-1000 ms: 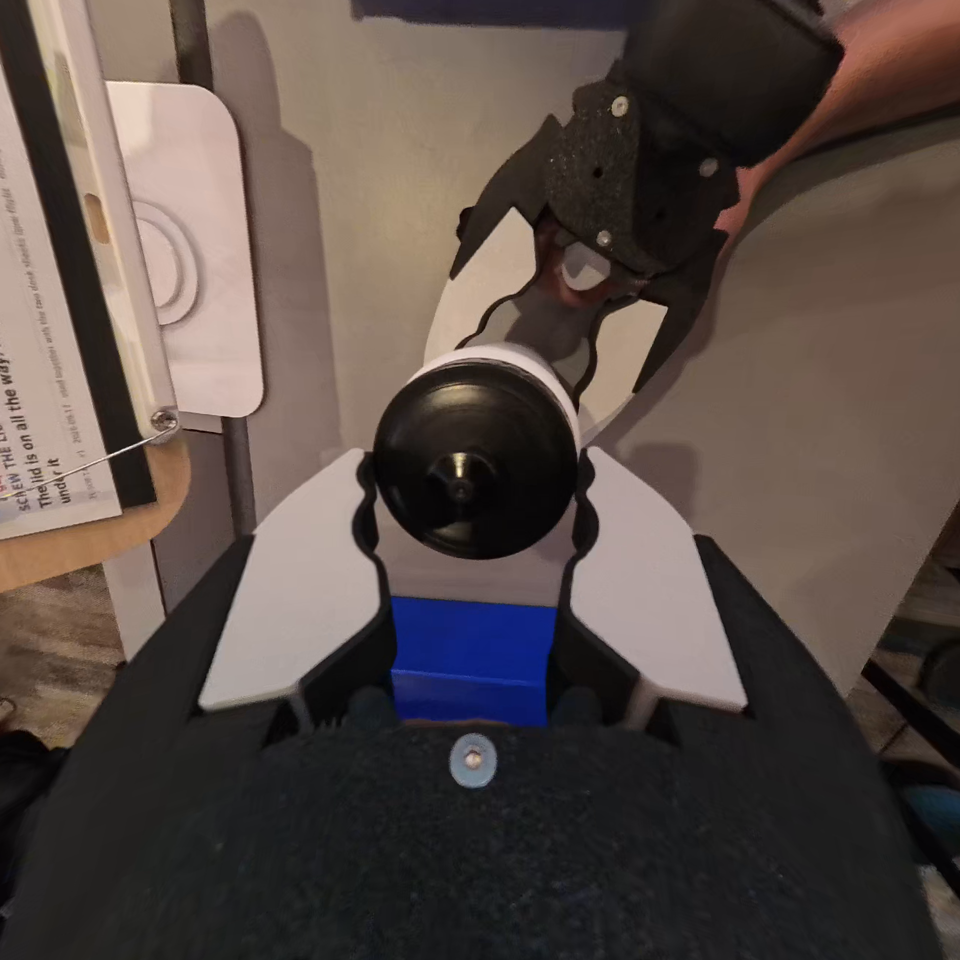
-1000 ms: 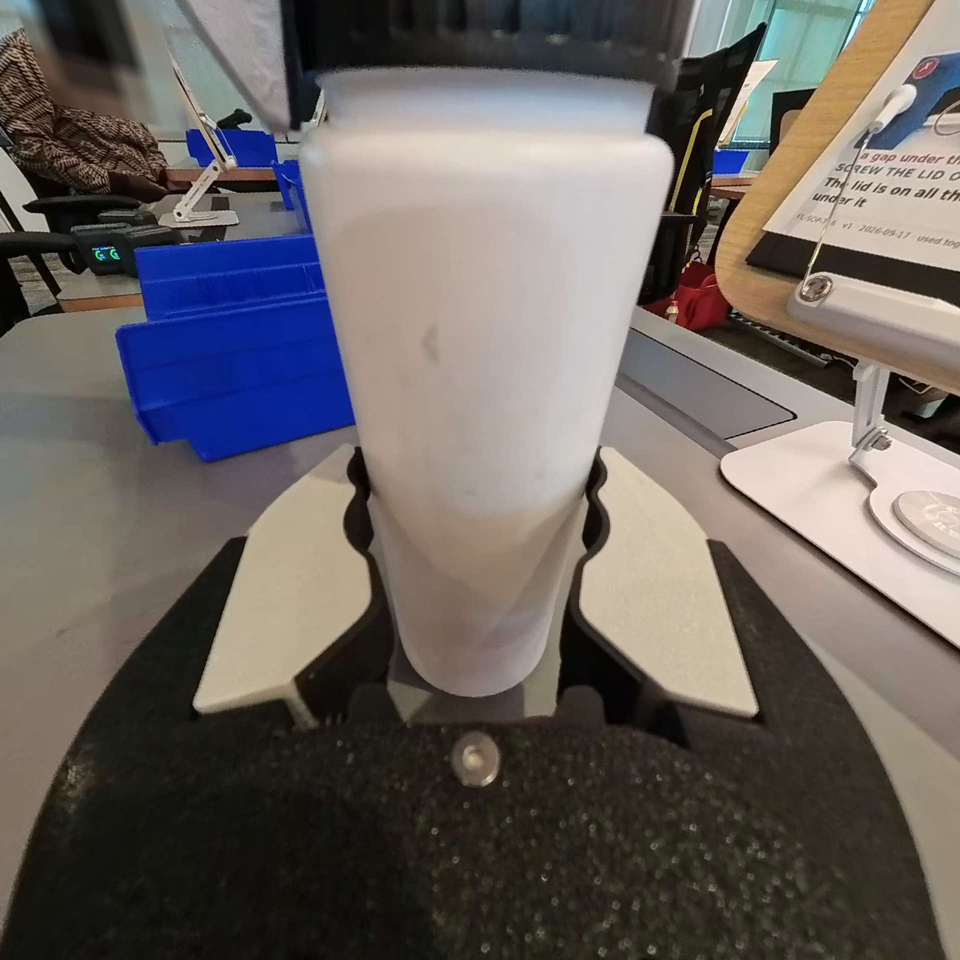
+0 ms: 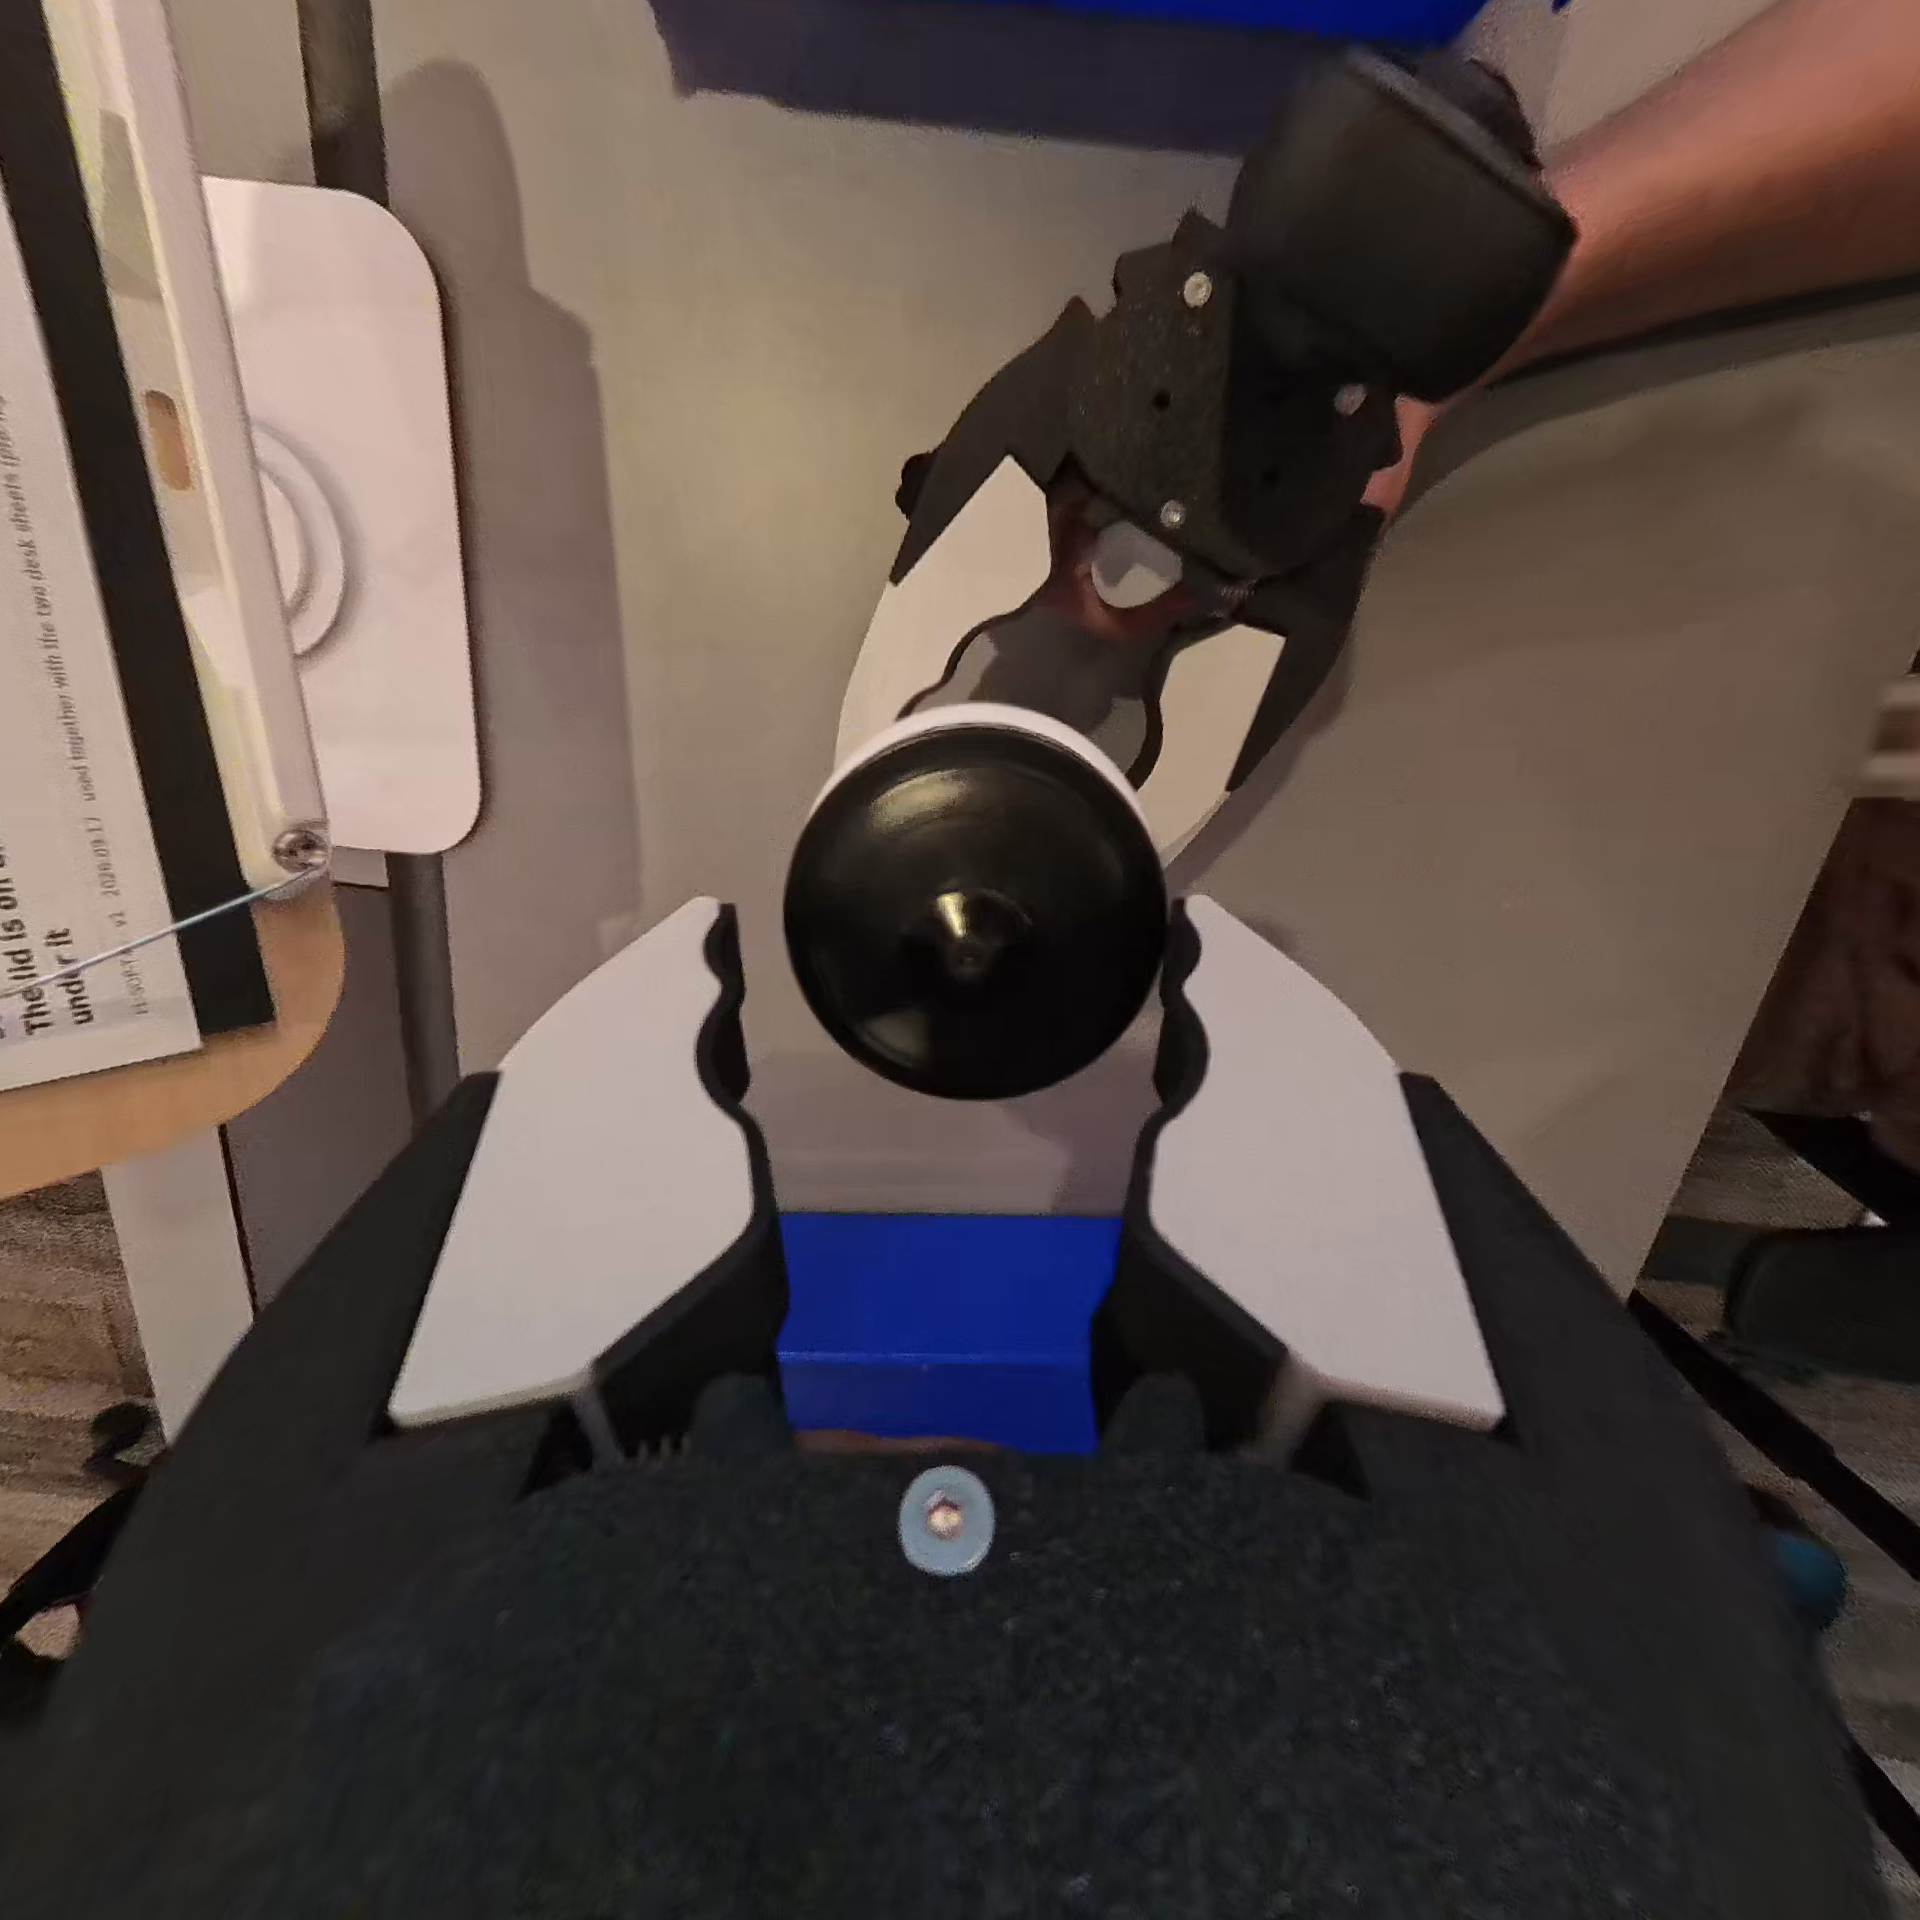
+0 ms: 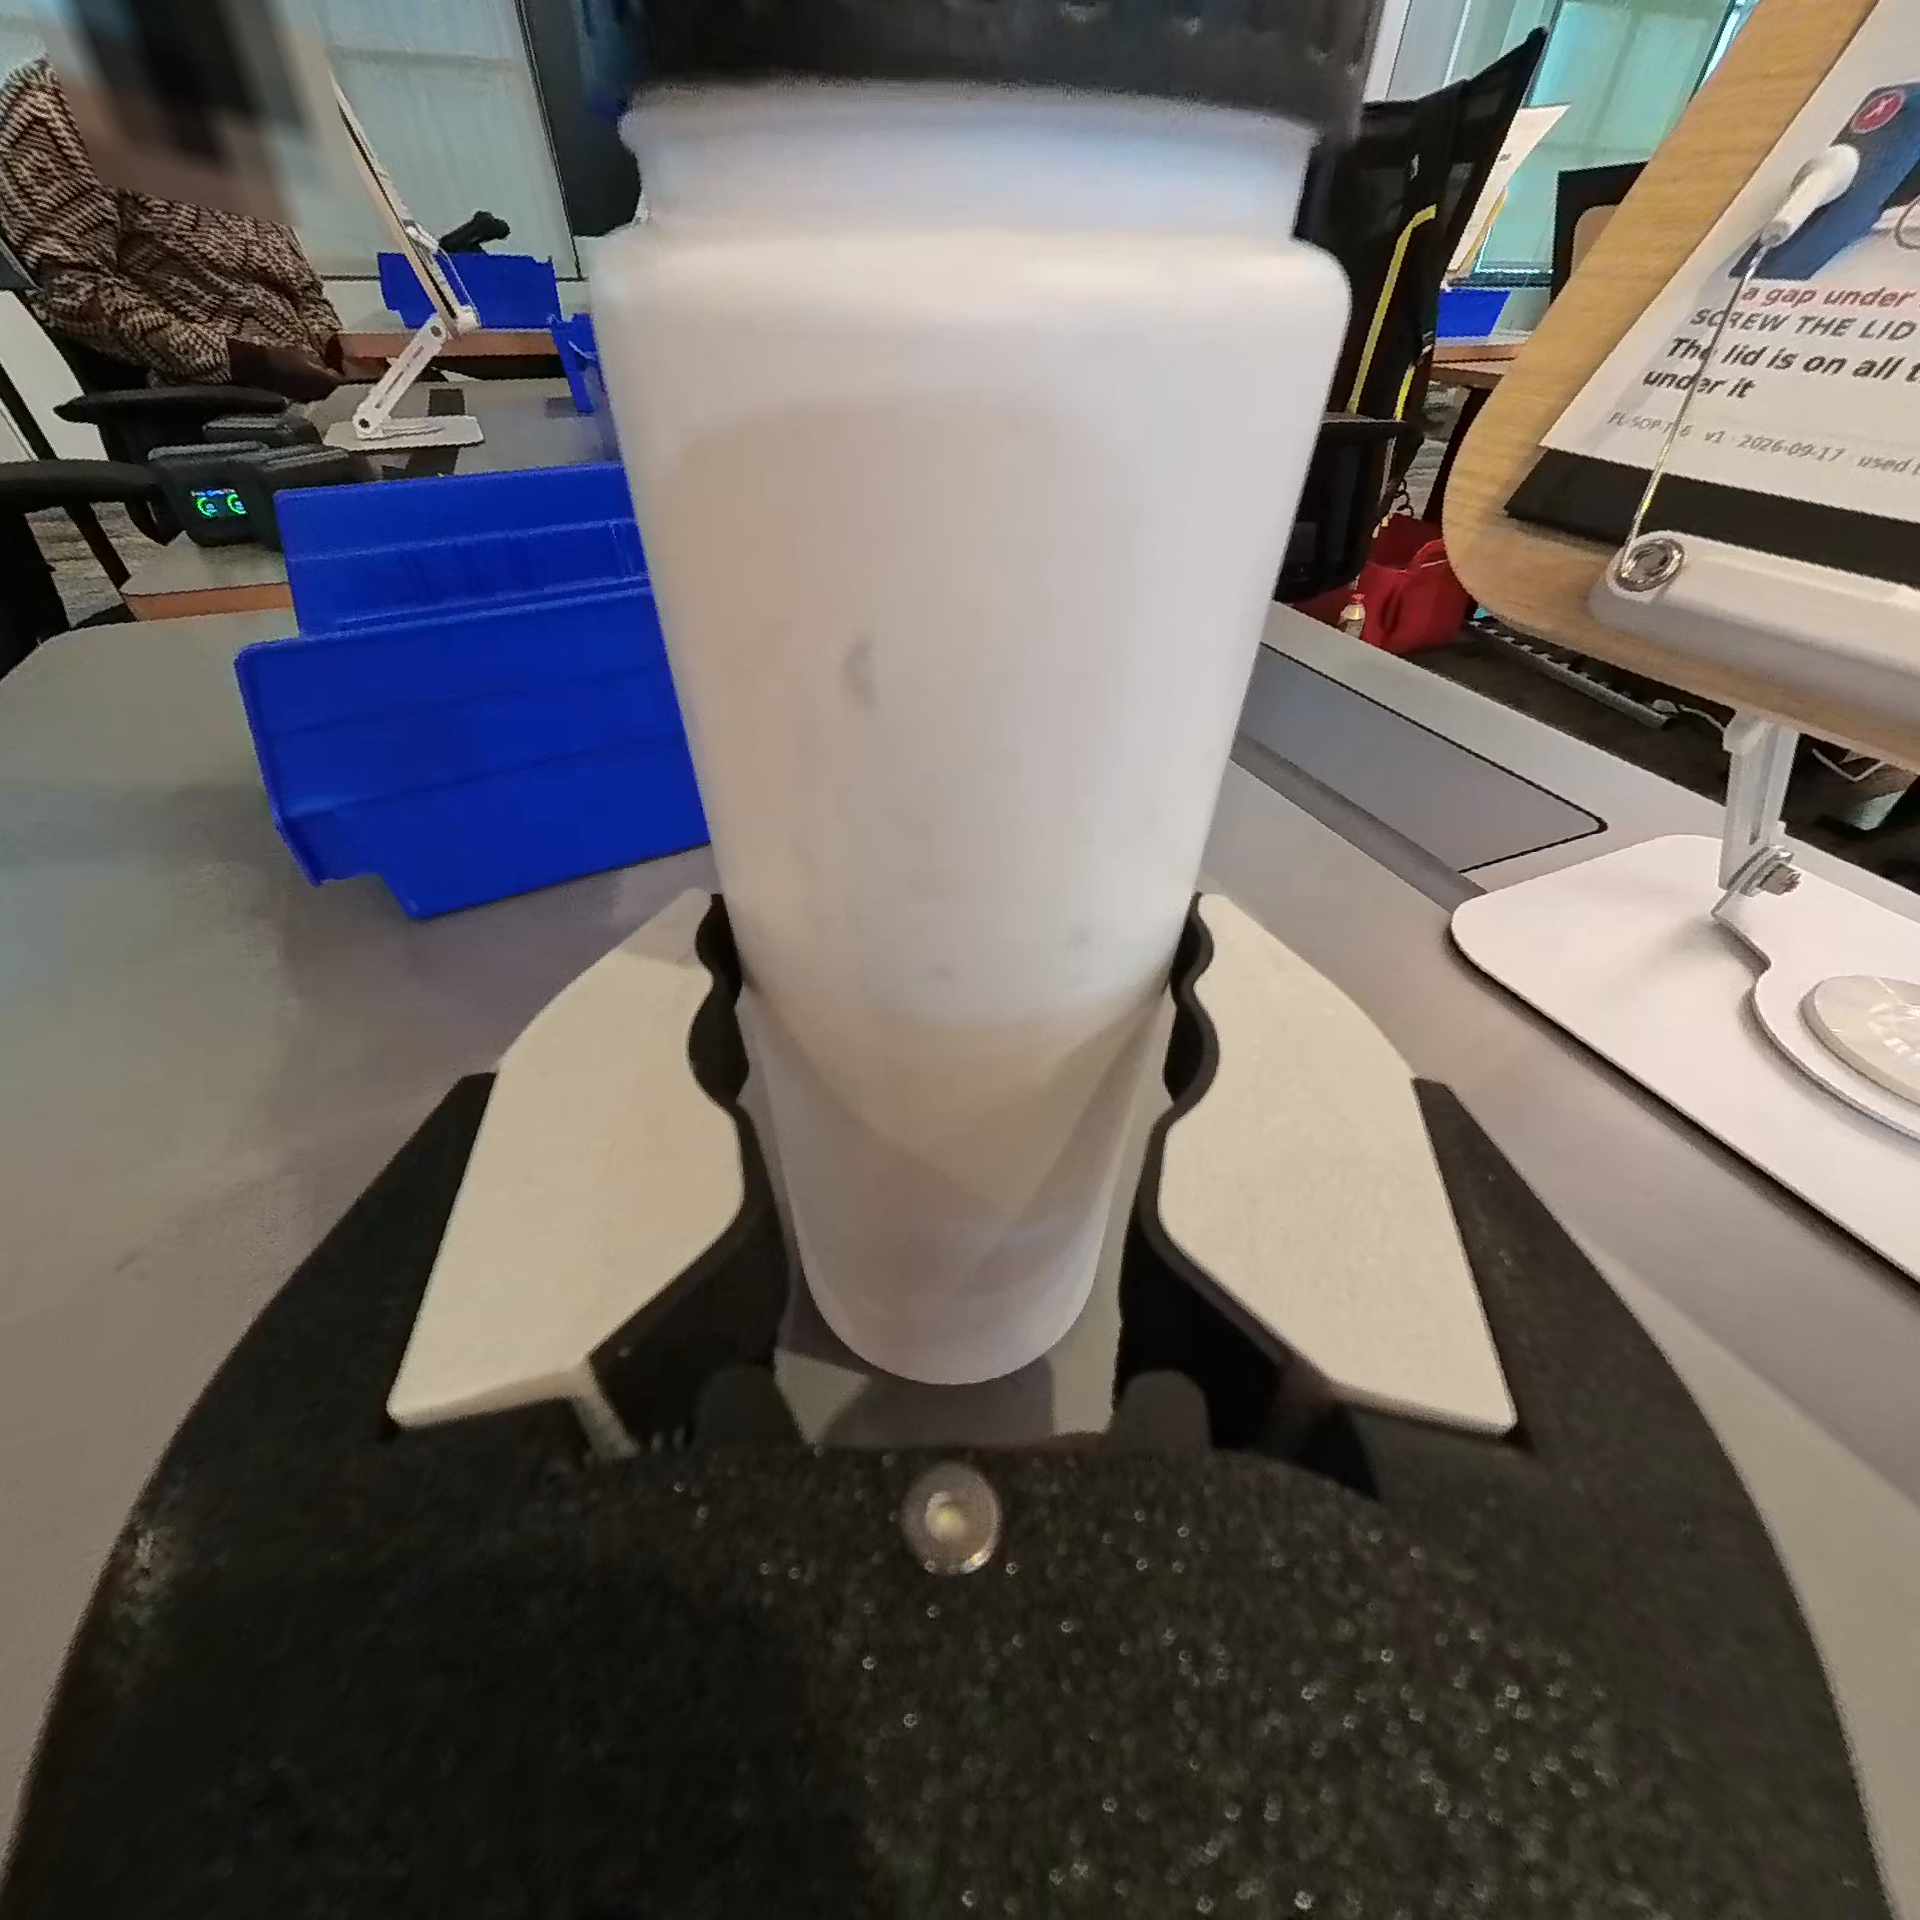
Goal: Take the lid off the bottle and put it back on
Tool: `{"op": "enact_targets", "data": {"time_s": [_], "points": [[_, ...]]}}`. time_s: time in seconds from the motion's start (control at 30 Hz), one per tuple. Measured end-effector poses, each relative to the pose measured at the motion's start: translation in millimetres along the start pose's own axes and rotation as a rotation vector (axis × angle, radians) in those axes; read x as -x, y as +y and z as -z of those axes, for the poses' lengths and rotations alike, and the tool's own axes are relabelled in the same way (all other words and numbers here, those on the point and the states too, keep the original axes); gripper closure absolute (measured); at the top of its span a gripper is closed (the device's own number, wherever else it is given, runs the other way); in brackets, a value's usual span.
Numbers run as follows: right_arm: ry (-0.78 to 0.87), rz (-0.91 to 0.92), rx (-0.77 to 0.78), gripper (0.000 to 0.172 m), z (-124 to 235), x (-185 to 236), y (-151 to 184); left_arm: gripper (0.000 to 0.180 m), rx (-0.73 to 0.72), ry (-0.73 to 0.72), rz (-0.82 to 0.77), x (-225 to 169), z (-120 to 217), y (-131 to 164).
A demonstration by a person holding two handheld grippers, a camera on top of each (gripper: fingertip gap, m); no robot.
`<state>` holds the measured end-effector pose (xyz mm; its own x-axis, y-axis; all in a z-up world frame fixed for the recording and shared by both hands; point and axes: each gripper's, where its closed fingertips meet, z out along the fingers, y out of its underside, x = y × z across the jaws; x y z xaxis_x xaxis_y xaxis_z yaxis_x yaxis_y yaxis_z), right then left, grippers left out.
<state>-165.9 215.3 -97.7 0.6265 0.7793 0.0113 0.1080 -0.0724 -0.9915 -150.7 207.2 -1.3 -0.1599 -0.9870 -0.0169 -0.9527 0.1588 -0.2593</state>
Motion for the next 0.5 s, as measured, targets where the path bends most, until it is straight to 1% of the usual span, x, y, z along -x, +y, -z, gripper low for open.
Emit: {"op": "enact_targets", "data": {"time_s": [0.03,0.1,0.2,0.33,0.37,0.43,0.47,0.5], "points": [[0.0,0.0,0.0,0.092,0.0,0.0,0.1,0.102,0.018,0.012,0.0,-0.4,-3.1,2.0],[-0.001,0.0,0.0,0.092,0.0,0.0,0.1,0.107,0.037,0.033,-0.002,-4.4,-8.0,3.9],[-0.002,-0.002,0.001,0.092,0.0,-0.4,0.4,0.107,0.04,-0.02,0.03,-3.0,-7.8,3.4],[0.002,-0.003,0.004,0.092,0.0,-0.9,0.7,0.107,0.057,-0.11,0.265,-3.0,-6.9,2.5],[0.002,-0.003,0.005,0.092,0.3,-1.0,0.8,0.107,0.056,-0.141,0.343,-2.8,-7.1,2.0],[0.002,-0.004,0.004,0.092,0.4,-1.2,0.9,0.108,0.042,-0.185,0.57,-2.3,-7.6,0.8],[0.005,-0.006,0.004,0.092,0.3,-1.5,1.0,0.108,0.032,-0.211,0.65,-1.7,-7.7,0.2],[0.005,-0.005,0.003,0.092,0.3,-1.6,1.0,0.108,0.033,-0.243,0.666,-1.2,-7.8,0.0]]}}
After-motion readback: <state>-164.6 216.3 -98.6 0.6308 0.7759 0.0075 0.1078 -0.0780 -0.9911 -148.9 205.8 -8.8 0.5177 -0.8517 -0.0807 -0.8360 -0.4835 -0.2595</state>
